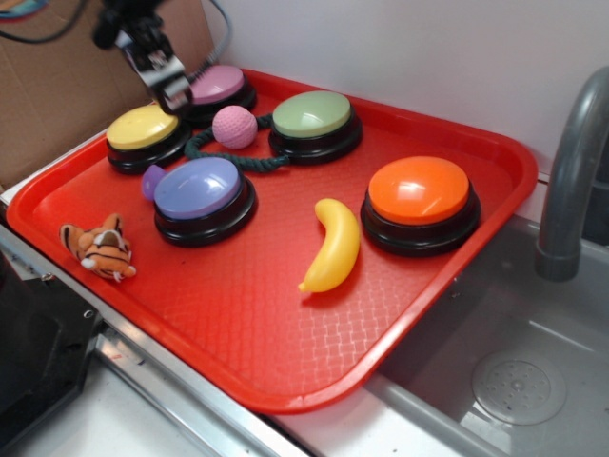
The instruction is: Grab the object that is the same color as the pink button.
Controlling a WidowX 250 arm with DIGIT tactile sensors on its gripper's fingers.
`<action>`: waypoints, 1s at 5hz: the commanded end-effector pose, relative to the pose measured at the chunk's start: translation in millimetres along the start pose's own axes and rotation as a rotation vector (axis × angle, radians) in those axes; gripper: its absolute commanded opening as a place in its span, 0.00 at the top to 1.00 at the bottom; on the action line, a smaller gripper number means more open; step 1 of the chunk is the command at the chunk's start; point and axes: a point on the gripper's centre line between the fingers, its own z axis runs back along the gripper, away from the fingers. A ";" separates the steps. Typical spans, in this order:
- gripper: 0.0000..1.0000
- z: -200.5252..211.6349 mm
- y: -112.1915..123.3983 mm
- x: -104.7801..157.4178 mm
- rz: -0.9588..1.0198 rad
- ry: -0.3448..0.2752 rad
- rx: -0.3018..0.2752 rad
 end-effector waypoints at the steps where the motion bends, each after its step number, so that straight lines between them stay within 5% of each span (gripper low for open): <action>1: 0.00 -23.6 25.1 31.9 -0.053 -0.091 0.056; 4: 0.00 -53.5 36.0 48.7 -0.067 -0.097 0.031; 5: 1.00 -59.2 33.5 51.6 -0.090 -0.067 0.034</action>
